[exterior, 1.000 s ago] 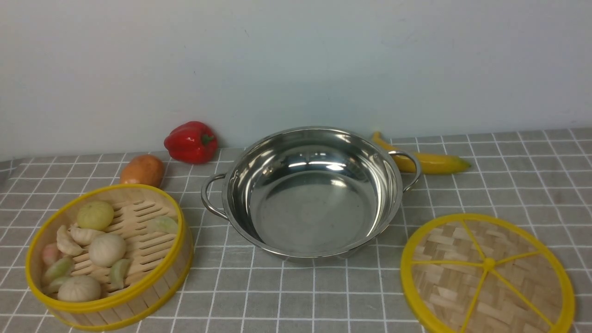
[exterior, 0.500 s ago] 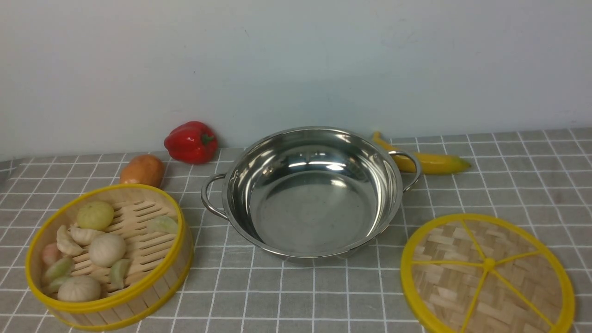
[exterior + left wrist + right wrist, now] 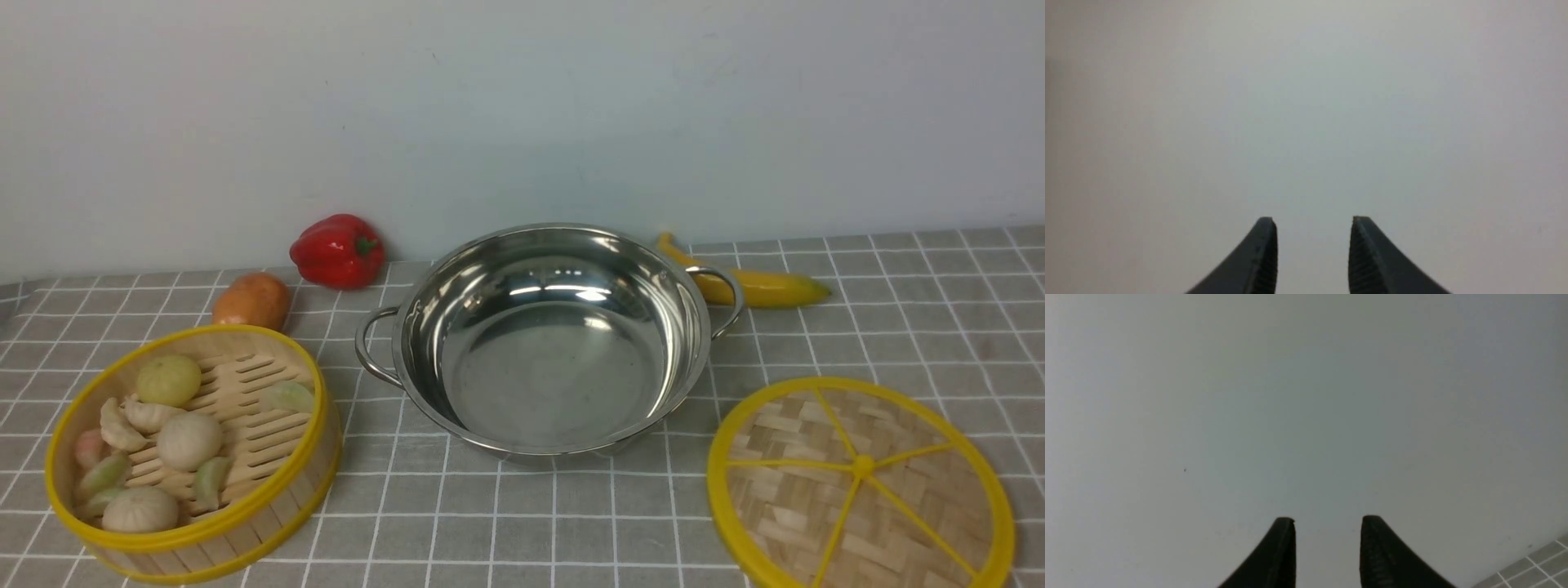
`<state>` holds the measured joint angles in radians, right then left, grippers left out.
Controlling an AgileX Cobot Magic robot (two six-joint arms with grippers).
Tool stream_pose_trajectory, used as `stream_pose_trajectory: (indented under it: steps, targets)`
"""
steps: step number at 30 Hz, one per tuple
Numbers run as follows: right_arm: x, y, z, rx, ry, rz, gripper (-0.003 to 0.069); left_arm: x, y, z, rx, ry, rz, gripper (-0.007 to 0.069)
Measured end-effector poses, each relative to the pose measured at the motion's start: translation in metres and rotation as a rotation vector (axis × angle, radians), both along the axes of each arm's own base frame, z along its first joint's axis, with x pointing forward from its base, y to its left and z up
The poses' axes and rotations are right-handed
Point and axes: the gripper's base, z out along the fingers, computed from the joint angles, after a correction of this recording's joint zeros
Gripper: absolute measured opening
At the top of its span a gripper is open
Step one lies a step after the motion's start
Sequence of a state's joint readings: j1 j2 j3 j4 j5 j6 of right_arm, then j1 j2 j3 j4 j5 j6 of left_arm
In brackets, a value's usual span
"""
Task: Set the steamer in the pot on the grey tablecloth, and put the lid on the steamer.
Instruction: 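Grasp the rim of the steamer basket holding the buns with the left gripper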
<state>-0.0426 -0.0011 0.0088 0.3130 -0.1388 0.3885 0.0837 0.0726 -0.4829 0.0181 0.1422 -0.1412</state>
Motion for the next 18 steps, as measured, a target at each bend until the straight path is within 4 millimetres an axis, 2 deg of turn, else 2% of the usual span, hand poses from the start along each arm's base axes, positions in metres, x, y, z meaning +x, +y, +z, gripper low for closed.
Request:
stream_pose_trajectory:
  steps: [2,7,11,12,14,15,16,18]
  targets:
    - [0.001,0.001,-0.004,0.001,0.043,0.013,0.0243,0.012,0.002,0.005,-0.014,0.176,0.015,0.0243]
    - [0.003,0.003,-0.009,0.002,0.104,0.031,0.0243,0.041,0.016,0.018,-0.085,0.474,0.138,0.0243]
    - [0.003,0.003,-0.01,0.002,0.11,0.033,0.0243,0.059,0.031,0.025,-0.158,0.616,0.288,0.0243]
    - [0.003,0.003,-0.01,0.002,0.111,0.033,0.0243,0.068,0.039,0.029,-0.187,0.682,0.379,0.0243]
    - [0.003,0.003,-0.01,0.002,0.111,0.033,0.0243,0.076,0.043,0.031,-0.189,0.725,0.427,0.0243]
    - [0.003,0.003,-0.01,0.002,0.112,0.034,0.0243,0.09,0.048,0.031,-0.189,0.807,0.482,0.0243]
    - [0.003,0.003,-0.01,0.002,0.112,0.034,0.0243,0.091,0.048,0.03,-0.189,0.82,0.488,0.0243]
    - [0.003,0.003,-0.01,0.002,0.112,0.034,0.0243,0.111,0.051,0.025,-0.169,0.922,0.508,0.0243]
